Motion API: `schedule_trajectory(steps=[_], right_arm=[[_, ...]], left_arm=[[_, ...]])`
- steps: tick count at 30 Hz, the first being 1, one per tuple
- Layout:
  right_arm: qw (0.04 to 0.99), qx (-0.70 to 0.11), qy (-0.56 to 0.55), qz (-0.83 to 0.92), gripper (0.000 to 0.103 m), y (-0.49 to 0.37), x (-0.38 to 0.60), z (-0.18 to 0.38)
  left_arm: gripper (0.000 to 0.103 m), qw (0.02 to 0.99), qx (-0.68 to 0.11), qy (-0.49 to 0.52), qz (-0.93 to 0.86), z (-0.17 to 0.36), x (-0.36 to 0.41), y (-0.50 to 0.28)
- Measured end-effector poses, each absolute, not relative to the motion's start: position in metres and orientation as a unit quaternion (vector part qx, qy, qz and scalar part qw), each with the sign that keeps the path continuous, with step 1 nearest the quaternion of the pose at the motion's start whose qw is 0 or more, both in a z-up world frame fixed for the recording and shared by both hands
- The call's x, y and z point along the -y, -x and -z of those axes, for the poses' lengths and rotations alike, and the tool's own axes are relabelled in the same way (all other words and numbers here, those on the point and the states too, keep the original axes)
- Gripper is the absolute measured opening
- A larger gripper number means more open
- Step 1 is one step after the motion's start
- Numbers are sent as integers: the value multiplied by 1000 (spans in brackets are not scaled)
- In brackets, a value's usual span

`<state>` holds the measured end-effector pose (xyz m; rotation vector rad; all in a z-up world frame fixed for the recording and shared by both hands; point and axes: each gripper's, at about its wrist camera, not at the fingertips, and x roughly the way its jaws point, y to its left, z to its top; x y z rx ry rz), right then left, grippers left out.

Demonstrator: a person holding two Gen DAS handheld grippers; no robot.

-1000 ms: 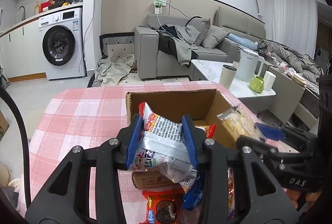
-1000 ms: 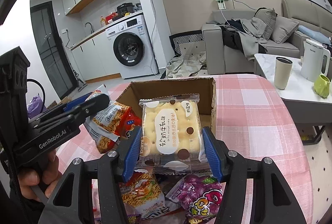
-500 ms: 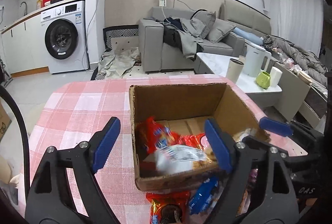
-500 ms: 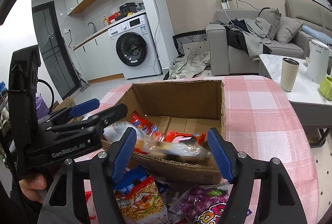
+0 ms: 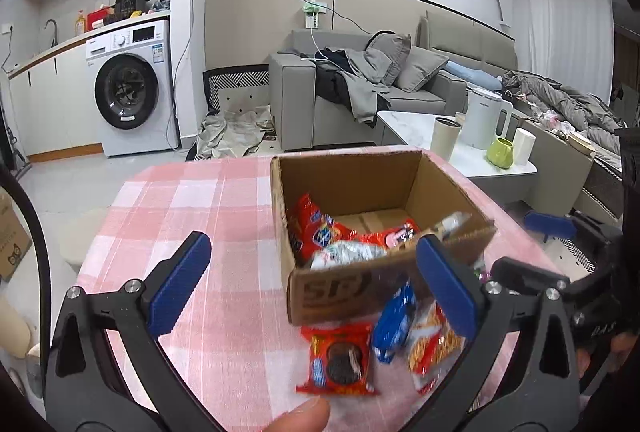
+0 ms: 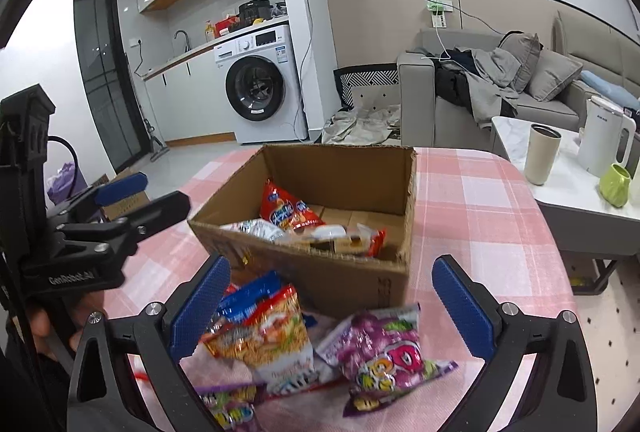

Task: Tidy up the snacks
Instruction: 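Open both tools to drop the snacks into the box, then move both open tools back over the remaining snacks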

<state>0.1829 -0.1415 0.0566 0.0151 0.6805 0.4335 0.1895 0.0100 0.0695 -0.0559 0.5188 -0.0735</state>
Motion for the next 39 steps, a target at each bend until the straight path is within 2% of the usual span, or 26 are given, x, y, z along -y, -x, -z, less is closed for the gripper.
schedule_trajectory(steps=[12,39], right_arm=[[916,-352,-12,-193,103,-159,167,-38],[896,-406,-15,-178,103,-175,181,-6]], left_arm=[[102,960,-275,31,35,-52,-25,-136],[102,935,-355,21,16,8,-34,-118]])
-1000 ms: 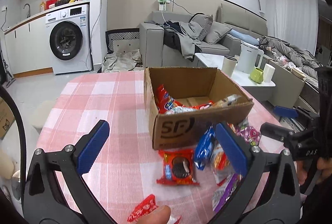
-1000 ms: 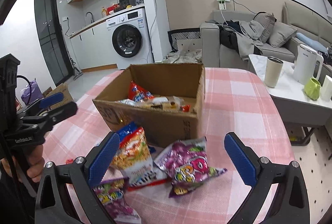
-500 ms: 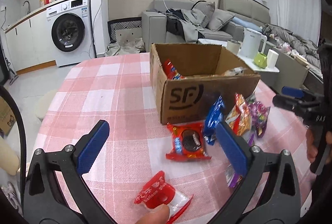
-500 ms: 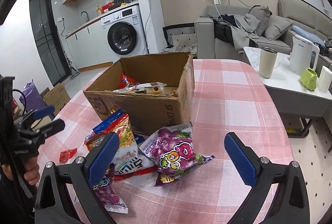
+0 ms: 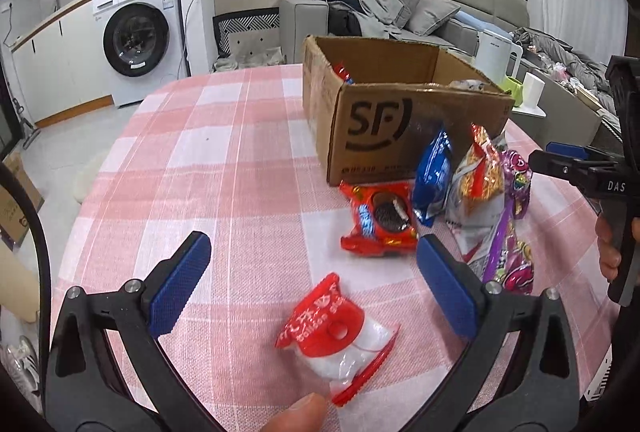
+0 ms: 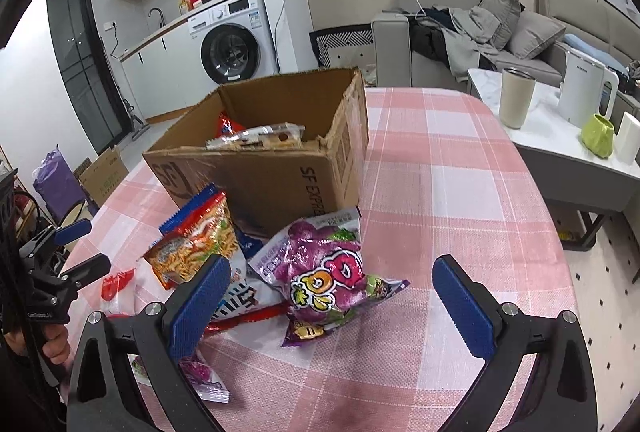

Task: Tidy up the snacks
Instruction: 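Move both open tools back over the remaining snacks, then grasp the red-white balloon-glue packet with the left tool while the right tool grasps the purple candy bag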

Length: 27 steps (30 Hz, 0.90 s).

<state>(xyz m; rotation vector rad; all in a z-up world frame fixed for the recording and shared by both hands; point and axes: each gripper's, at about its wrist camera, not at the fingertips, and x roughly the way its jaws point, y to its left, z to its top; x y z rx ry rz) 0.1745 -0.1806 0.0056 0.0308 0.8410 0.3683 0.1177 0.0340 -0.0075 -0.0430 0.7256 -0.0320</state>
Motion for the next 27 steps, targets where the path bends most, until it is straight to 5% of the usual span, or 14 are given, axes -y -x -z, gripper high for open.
schedule_trajectory(steps=[27], right_arm=[[879,-445,32,-165,102,-187,167,36]], left_arm=[[102,900,-434,17,39,48,-25,-127]])
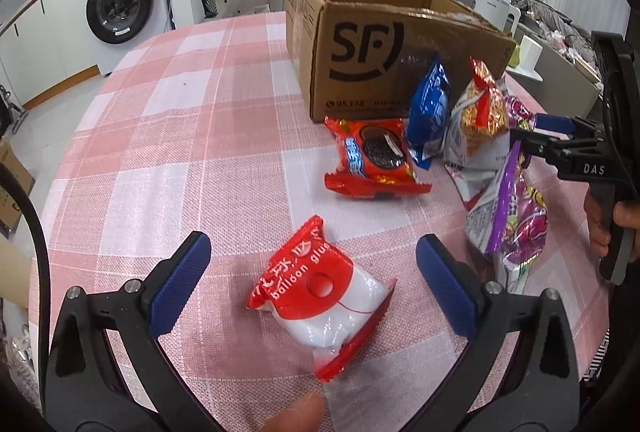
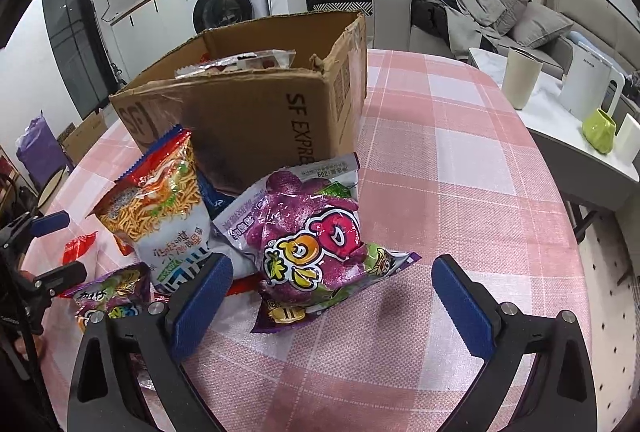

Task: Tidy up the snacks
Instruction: 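Grasp the red-white balloon-glue packet with the left tool while the right tool grasps the purple candy bag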

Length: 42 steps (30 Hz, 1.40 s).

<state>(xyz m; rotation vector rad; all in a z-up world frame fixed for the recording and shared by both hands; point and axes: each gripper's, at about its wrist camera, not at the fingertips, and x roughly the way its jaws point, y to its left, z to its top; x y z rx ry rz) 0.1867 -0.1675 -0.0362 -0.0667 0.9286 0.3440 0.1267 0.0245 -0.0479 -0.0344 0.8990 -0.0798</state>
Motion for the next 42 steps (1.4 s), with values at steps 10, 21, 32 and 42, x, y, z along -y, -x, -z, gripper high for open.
schedule_trajectory(steps=[10,21,32,42], right_arm=[[877,-454,28,-159,94,-195,169,45],[868,-462,15,-179,73,-200,168,50],[864,-463,0,-196,56,-197,174,48],[867,-458,-8,-199,55,-185,184,44]], left_arm=[[102,884,-467,10,39,63,-26,-136],[102,872,-488,-5,39,75,-26,-144],[65,877,-477,-14,64,66,-26,-135],[53,883,-461,-9,87,58,-24,-125]])
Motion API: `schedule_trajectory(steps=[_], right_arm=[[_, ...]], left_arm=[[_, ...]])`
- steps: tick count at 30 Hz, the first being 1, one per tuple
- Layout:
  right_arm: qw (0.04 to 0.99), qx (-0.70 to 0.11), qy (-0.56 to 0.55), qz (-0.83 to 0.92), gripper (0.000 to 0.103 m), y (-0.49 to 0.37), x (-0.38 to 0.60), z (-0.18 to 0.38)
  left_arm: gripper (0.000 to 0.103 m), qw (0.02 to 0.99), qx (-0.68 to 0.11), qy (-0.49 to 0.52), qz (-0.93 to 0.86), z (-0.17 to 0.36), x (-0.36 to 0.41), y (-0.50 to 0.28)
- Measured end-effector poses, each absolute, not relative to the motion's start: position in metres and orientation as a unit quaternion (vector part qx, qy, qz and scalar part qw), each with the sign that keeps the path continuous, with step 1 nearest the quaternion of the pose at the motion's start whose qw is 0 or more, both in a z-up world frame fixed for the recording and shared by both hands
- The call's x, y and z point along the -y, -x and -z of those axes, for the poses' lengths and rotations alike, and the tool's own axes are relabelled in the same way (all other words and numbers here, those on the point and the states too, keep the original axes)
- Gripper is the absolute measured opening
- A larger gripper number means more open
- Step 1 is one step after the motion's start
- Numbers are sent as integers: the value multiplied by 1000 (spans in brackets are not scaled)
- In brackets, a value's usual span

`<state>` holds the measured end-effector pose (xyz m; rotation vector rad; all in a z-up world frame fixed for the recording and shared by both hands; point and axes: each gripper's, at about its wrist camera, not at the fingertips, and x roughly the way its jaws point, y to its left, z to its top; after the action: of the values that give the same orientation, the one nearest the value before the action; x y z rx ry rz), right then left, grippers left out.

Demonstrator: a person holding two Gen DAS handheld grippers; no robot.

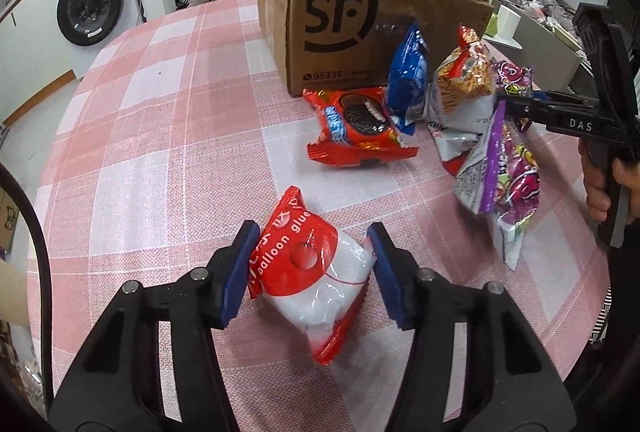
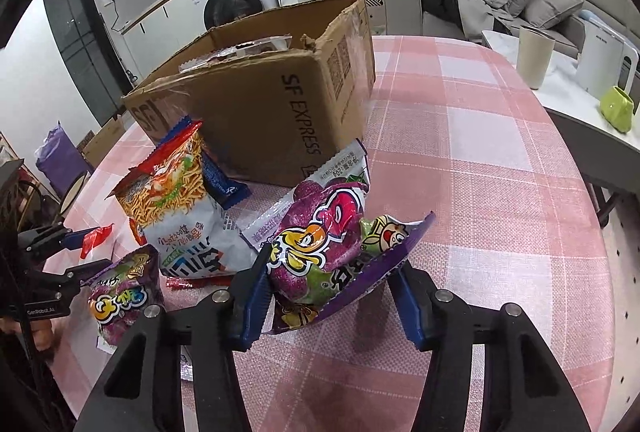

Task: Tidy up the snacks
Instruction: 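Grasp the red-white balloon-glue packet with the left tool while the right tool grasps the purple candy bag, then lift both held snacks and carry them over the cardboard box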

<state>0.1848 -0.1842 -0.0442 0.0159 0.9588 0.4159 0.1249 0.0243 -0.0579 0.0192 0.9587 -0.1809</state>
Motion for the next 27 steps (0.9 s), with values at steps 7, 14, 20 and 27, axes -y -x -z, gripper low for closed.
schedule_trajectory(steps=[7,14,20,27], right_arm=[[869,-450,-19,-205,55,-179,189,37],[875,-438,-22,-206,55,-172,193,24],[881,-426,-24,-206,55,-165,198,11],[888,-411,-27,-203,55,-158,202,-6]], left_arm=[[53,897,-434,2,89,42,-23,-118],[53,909,-406,13,90,28,-23,-112],[53,916,-390,20,88,16,-23,-107],[53,926,-366,28,84,3,-23,-104]])
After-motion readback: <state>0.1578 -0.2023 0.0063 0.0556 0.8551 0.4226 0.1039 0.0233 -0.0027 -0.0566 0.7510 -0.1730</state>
